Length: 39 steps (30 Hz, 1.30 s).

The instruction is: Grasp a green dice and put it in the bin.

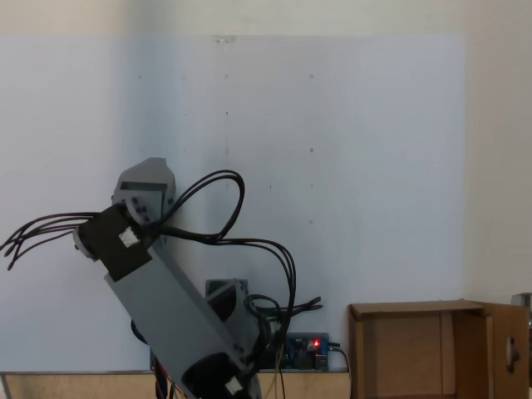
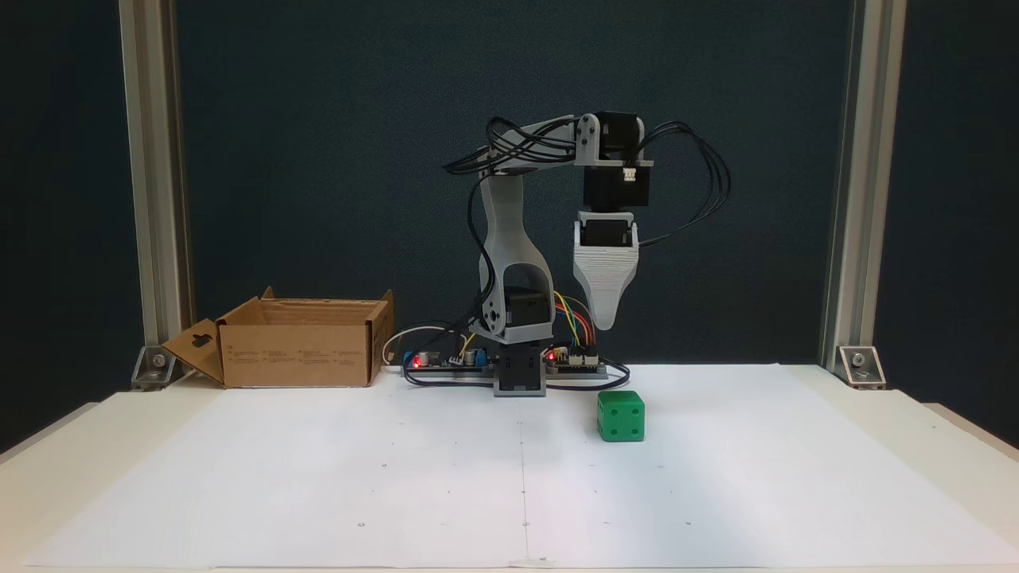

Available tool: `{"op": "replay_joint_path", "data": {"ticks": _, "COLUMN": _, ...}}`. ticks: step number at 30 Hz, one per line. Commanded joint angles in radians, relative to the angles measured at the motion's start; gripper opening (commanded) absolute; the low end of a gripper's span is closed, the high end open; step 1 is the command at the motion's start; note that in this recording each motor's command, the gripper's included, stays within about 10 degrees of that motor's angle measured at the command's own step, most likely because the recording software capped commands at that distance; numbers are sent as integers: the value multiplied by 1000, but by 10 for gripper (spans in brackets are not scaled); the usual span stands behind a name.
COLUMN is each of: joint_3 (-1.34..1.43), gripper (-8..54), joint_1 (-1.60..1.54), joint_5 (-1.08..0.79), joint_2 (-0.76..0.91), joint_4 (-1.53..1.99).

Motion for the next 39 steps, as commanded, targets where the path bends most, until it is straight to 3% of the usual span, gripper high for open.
{"op": "replay_joint_path", "data": {"ticks": 1, "joint_3": -49, "gripper": 433, "joint_1": 3, "joint_5": 71, "joint_2": -9, "joint_4": 18}}
{"op": "replay_joint_path", "data": {"ticks": 18, "joint_3": 69, "gripper": 433, "joint_1": 9, "joint_5": 86, "joint_2": -66, "joint_4": -114}}
{"op": "replay_joint_path", "data": {"ticks": 39, "joint_3": 416, "gripper": 432, "joint_1": 11, "joint_5": 123, "joint_2": 169, "joint_4": -357}}
